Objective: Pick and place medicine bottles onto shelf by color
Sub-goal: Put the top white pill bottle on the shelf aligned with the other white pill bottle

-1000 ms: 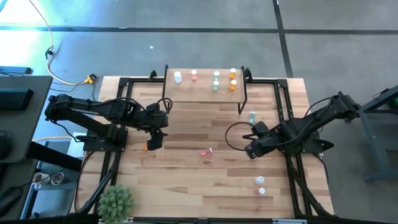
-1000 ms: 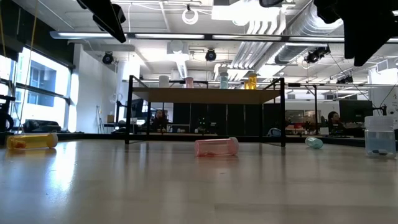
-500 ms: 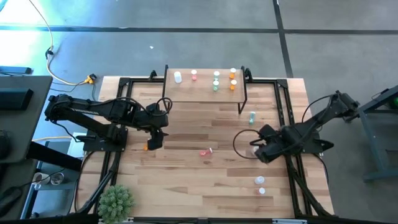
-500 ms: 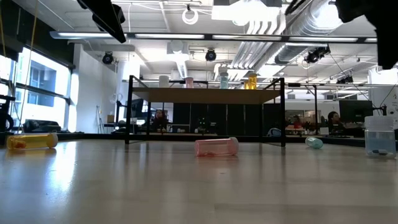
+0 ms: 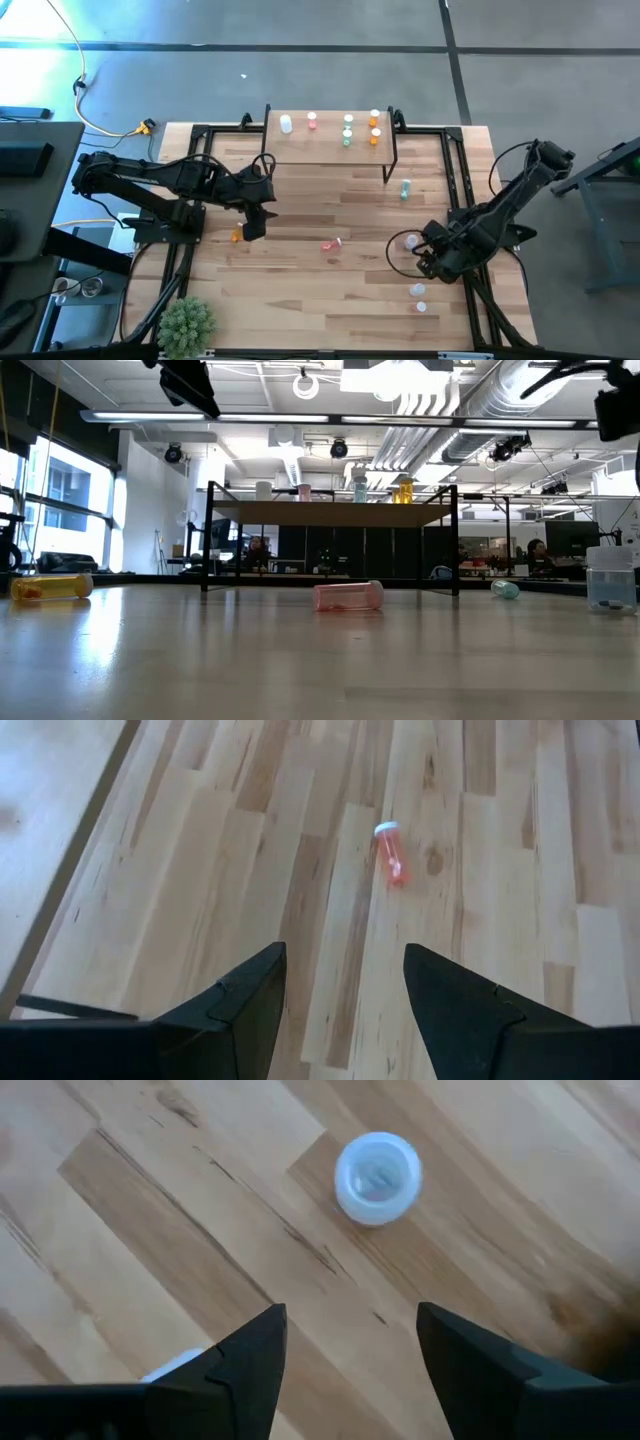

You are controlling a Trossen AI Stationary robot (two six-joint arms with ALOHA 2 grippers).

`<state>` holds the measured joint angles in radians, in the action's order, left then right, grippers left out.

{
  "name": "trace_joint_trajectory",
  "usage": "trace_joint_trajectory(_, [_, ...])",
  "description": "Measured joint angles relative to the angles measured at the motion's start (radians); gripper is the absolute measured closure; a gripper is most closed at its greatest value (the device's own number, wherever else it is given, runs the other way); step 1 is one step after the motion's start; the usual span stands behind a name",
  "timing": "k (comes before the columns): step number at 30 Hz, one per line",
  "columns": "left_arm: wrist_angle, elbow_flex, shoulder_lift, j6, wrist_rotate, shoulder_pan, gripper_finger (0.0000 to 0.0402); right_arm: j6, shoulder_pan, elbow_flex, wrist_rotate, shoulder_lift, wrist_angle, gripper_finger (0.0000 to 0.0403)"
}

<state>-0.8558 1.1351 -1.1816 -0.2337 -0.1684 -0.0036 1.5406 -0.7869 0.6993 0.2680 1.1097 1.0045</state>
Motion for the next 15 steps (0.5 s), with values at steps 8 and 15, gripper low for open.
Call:
trace_joint_trajectory(8, [0.000, 0.000, 0.000, -0.051, 0.000, 0.000, 0.0206, 0.008, -0.086, -0.140, 0.151, 0.000, -0.152, 0.0187])
trace_joint_trajectory(15, [0.000, 0.000, 0.000, -0.077, 0.000, 0.000, 0.0206, 0.026, -0.125, -0.234, 0.245, 0.003, -0.256, 0.0187])
